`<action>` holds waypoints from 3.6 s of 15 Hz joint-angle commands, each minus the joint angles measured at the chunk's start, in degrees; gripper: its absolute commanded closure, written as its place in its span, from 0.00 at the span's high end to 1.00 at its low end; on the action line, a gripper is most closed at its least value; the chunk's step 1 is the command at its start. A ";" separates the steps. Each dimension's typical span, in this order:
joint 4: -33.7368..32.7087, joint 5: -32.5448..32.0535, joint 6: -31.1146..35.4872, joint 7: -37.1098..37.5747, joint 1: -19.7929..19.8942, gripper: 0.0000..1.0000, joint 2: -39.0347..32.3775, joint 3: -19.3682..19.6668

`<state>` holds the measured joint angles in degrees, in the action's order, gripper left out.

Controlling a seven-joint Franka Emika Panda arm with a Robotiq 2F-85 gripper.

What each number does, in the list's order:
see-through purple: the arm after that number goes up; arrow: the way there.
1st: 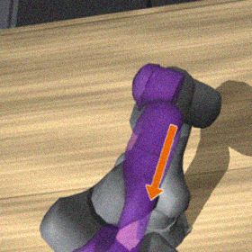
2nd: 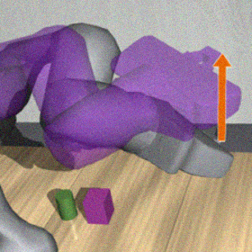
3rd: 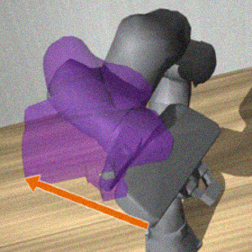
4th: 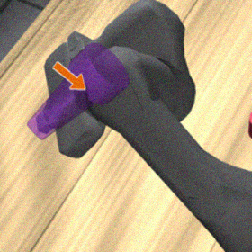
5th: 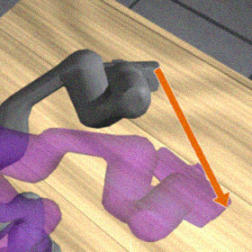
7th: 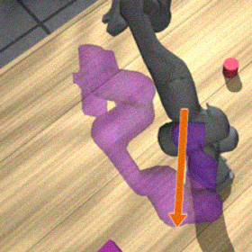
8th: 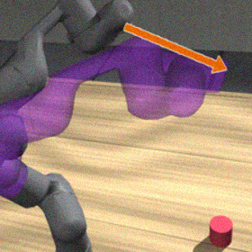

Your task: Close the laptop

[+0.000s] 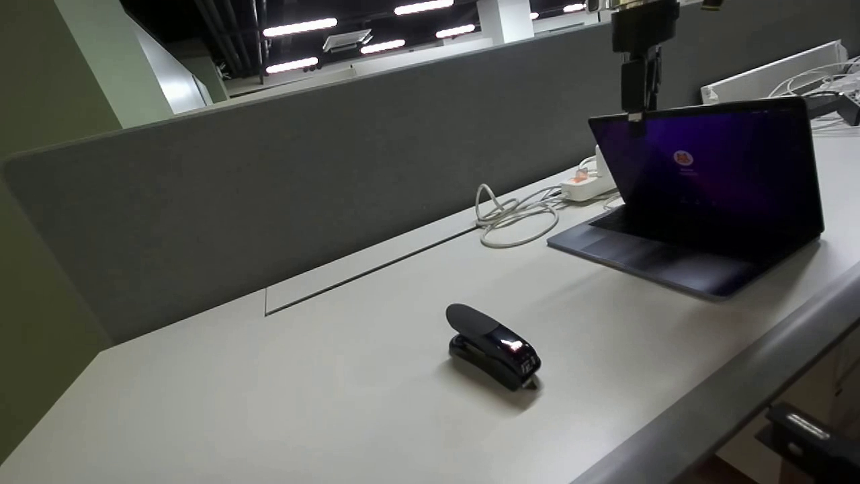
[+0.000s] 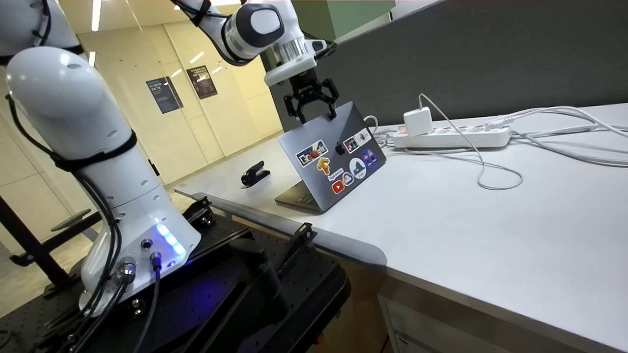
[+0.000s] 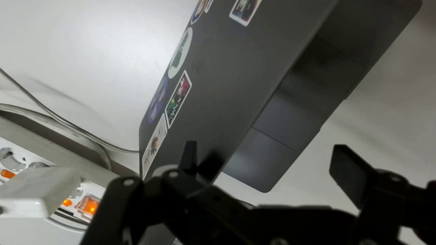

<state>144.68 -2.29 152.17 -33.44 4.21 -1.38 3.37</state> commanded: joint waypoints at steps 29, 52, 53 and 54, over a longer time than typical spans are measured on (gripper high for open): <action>-1.04 -11.91 4.27 8.01 -4.07 1.00 -14.75 -5.22; -0.32 5.79 6.37 -28.35 6.62 1.00 -18.96 -19.09; 0.07 4.88 6.76 -27.69 5.80 1.00 -18.35 -18.56; 0.43 4.07 6.81 -27.10 5.07 1.00 -17.68 -18.01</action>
<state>144.10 3.40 159.42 -61.16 10.82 -20.68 -16.83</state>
